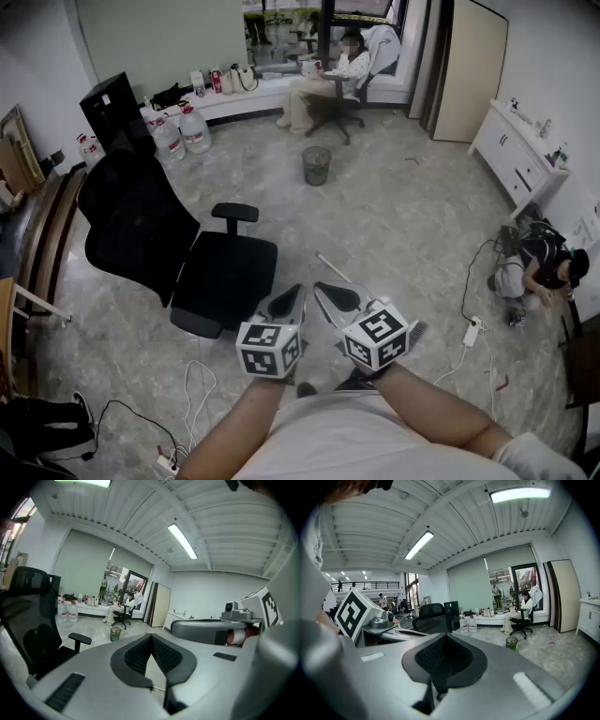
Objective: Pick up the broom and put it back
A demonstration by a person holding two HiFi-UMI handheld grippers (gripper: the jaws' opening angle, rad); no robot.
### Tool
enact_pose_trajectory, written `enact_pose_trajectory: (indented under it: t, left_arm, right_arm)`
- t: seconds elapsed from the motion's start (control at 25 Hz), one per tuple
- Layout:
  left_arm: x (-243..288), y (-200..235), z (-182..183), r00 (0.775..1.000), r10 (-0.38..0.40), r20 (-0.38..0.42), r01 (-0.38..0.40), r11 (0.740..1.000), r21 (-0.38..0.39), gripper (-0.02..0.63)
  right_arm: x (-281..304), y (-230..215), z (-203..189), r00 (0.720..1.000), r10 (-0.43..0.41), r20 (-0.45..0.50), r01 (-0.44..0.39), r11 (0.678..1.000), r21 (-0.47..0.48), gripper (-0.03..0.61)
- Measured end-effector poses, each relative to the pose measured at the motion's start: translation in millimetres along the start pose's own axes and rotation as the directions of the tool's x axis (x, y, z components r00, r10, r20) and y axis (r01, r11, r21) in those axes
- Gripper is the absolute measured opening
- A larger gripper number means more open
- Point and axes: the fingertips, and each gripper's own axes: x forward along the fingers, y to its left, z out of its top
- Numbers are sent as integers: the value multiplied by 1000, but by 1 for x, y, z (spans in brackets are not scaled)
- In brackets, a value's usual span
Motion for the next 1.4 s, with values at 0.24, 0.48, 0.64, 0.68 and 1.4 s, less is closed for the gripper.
enact_pose_trajectory:
  t: [0.24, 0.48, 0.64, 0.68, 1.4]
  left_arm:
    - [1, -3, 2, 1000, -7, 5, 7, 1000, -4, 6]
    - [6, 0, 9, 1000, -10, 13, 10, 1000, -4, 6]
    - [14, 3, 16, 1000, -3, 16, 3, 1000, 0, 8]
    - [17, 4, 18, 1000, -2, 15, 2, 1000, 1, 8]
    - [261, 78, 39, 993, 90, -78, -93, 995, -41, 6]
  right_arm:
    - [-2, -1, 2, 1000, -8, 0, 8, 1000, -5, 2]
    - [0, -6, 8, 1000, -13, 9, 13, 1000, -2, 2]
    - [4, -17, 15, 1000, -14, 23, 14, 1000, 15, 3]
    - [6, -20, 16, 1000, -15, 26, 14, 1000, 15, 3]
    - [131, -275, 9, 1000, 26, -14, -25, 993, 114, 3]
